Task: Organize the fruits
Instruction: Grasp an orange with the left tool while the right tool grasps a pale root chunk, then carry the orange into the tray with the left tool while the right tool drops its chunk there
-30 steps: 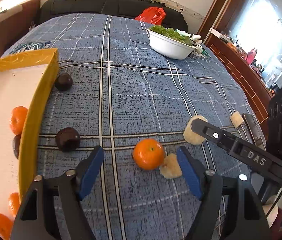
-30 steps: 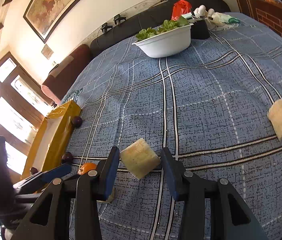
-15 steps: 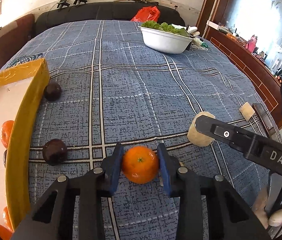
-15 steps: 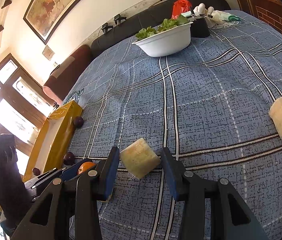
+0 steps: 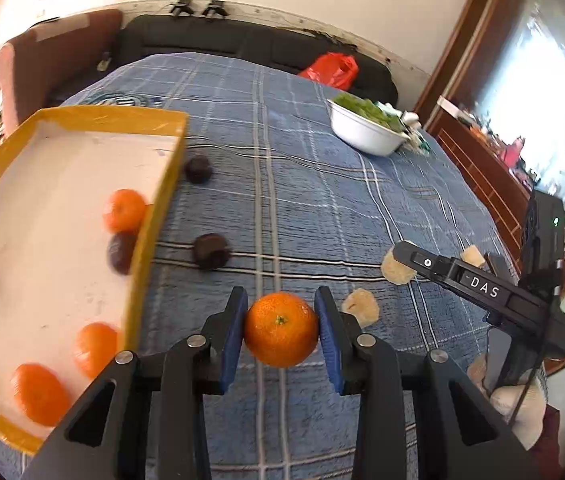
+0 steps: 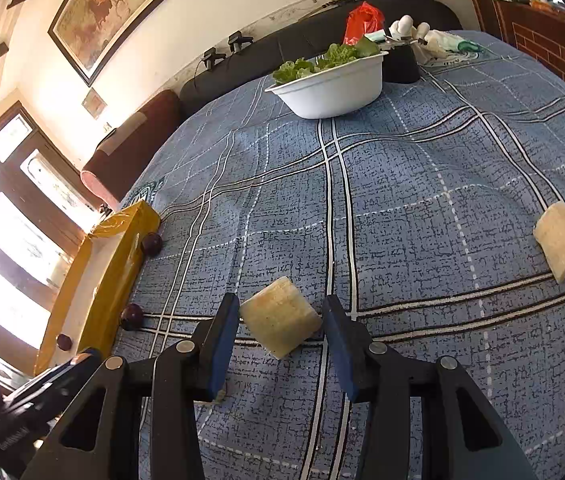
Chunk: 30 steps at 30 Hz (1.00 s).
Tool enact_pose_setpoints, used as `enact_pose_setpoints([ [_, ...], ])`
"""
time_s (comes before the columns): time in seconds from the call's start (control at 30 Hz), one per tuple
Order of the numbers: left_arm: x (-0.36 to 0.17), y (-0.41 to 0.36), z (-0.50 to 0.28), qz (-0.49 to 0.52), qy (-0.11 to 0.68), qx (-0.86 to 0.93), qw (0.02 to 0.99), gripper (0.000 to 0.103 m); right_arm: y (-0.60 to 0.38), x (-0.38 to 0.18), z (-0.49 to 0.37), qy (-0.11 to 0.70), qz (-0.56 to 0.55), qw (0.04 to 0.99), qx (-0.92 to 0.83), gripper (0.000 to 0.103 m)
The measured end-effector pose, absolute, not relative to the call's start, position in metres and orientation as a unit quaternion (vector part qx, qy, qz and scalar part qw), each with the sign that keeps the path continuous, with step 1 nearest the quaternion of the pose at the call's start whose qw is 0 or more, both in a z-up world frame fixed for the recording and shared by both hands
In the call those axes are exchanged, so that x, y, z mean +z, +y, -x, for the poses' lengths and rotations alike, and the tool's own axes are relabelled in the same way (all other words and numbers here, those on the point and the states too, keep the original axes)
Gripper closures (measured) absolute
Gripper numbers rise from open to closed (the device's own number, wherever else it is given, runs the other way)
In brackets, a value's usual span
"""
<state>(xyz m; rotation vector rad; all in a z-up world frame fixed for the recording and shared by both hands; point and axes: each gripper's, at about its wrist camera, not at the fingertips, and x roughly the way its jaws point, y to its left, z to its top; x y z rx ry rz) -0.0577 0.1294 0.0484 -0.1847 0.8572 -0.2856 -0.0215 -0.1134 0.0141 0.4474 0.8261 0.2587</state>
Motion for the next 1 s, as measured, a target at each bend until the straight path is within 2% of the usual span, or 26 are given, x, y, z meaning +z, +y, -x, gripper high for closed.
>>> enact_pose_setpoints([
  [0.3,0.068,0.211,0.086,0.15,0.382,-0.079,0.909,0.069,-0.096,0.042,0.044,0.377,-0.193,0.897,0.127,0.056],
  [0.63,0.066,0.296,0.108,0.193,0.352,-0.002,0.916,0.069,0.002,0.088,0.064,0.38,-0.12,0.891,0.217,0.055],
  [1.0,0.059,0.323,0.089,0.191,0.359,0.008,0.914,0.069,0.118,0.073,0.041,0.432,-0.069,0.851,0.29,0.055],
])
